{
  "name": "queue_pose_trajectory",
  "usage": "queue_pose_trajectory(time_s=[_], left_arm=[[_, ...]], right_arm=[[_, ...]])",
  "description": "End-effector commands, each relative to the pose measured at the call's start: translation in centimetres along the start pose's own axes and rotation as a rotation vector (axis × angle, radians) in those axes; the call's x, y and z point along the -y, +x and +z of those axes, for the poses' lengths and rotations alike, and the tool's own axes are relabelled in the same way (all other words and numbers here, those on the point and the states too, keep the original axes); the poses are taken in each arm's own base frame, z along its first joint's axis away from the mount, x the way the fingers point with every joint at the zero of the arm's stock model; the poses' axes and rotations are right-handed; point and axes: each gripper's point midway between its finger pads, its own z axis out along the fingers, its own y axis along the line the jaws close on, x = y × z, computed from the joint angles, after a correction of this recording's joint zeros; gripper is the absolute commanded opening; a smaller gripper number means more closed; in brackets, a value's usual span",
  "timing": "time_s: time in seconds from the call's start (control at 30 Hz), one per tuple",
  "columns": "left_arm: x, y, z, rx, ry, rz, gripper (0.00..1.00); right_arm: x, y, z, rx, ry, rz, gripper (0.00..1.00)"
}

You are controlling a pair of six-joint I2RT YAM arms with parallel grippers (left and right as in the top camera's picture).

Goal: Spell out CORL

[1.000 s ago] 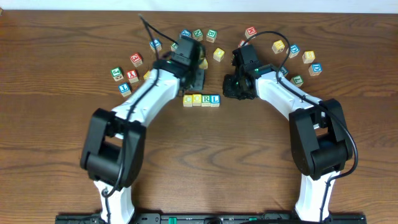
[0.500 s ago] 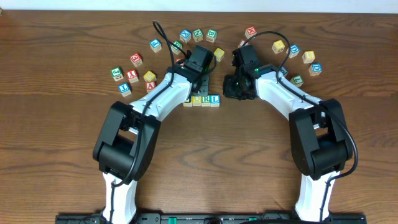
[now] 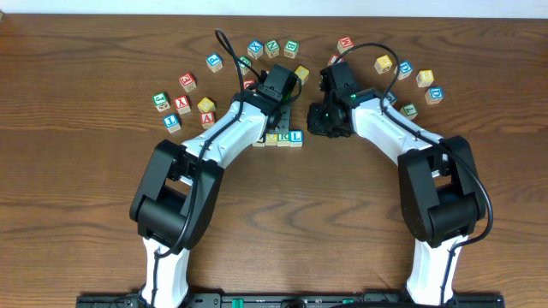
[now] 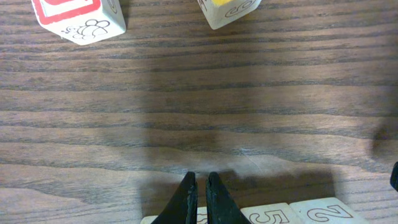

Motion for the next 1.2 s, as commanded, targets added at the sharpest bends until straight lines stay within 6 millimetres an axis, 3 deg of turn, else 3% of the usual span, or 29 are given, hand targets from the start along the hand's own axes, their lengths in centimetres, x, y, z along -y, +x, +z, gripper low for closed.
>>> queue_pose_trajectory(time_s=[0.0,1.17], left_arm=[[-0.01,0.08,0.26,-0.009,-0.019,-0.009,0.07],[0.7,0.73,0.15,-0.026,-0.011,0.008,0.08]], right_arm=[[0.32,0.0,0.0,0.004,0.018,0.002,0.19],[0.38,0.14,0.04,0.005,0.033,-0.003,0.19]])
